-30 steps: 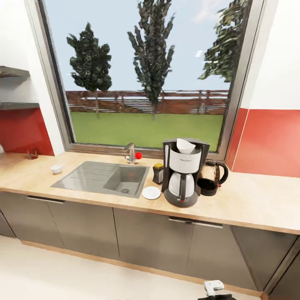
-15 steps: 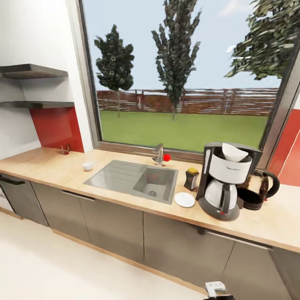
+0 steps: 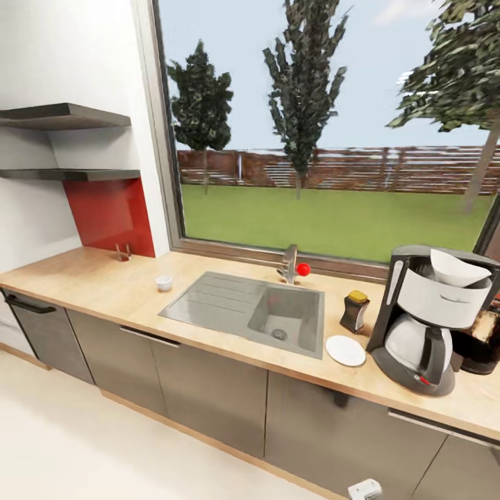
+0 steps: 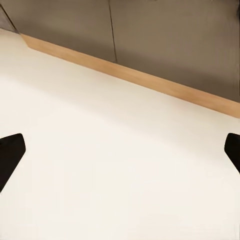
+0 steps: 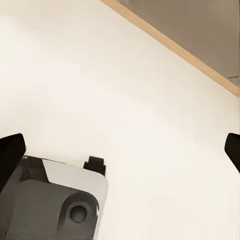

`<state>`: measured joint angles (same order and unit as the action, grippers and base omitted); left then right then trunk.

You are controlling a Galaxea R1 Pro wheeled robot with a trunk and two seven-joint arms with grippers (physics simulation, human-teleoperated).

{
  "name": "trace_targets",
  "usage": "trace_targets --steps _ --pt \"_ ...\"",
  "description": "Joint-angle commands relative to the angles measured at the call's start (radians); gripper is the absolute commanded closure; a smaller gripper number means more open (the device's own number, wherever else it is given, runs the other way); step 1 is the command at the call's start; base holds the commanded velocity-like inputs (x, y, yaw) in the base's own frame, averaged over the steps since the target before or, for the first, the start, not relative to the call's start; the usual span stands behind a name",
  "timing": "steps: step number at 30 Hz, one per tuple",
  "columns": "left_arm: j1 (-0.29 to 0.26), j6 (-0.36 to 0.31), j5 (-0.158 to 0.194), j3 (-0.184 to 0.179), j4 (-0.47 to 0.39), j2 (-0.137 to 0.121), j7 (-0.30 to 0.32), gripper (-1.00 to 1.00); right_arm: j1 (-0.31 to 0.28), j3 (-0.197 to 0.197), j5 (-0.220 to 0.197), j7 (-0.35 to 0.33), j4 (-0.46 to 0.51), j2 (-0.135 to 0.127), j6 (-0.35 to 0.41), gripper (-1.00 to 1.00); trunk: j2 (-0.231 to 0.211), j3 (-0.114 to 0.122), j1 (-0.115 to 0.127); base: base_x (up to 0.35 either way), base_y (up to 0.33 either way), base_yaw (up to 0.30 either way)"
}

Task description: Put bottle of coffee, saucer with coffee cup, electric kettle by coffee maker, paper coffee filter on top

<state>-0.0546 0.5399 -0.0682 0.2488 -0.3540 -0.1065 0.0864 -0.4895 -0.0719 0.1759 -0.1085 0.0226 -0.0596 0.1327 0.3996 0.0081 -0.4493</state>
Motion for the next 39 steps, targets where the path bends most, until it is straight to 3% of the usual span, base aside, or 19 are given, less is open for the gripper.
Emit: trace_targets --steps 1,6,11,15,39 --pt "-0.001 0.003 -0.007 0.009 0.001 0.001 0.007 -1.0 0.001 -0.007 0.005 -0.004 0.002 0.0 0.006 -1.0 0.001 0.0 -0.001 0.219 0.277 0.0" --pt "-0.001 0.003 -0.001 0.009 0.001 0.001 0.007 -1.0 0.002 -0.007 0.001 -0.006 0.003 0.0 0.003 -1.0 0.001 0.0 -0.001 0.184 0.294 0.0" --pt "-0.001 0.004 0.054 0.009 0.001 -0.001 0.009 -1.0 0.002 -0.006 -0.002 -0.007 0.003 0.007 0.002 -1.0 0.001 0.0 -0.001 0.122 0.32 0.0" --pt "-0.001 0.005 0.073 0.009 0.001 -0.001 0.013 -1.0 0.002 -0.006 -0.003 -0.007 0.003 0.009 0.001 -1.0 0.001 0.0 -0.001 0.032 0.326 0.0" --pt "-0.001 0.006 0.077 0.007 0.0 -0.001 0.016 -1.0 0.002 -0.005 -0.003 -0.008 0.003 0.009 0.001 -1.0 0.001 -0.025 -0.001 0.059 0.327 0.051"
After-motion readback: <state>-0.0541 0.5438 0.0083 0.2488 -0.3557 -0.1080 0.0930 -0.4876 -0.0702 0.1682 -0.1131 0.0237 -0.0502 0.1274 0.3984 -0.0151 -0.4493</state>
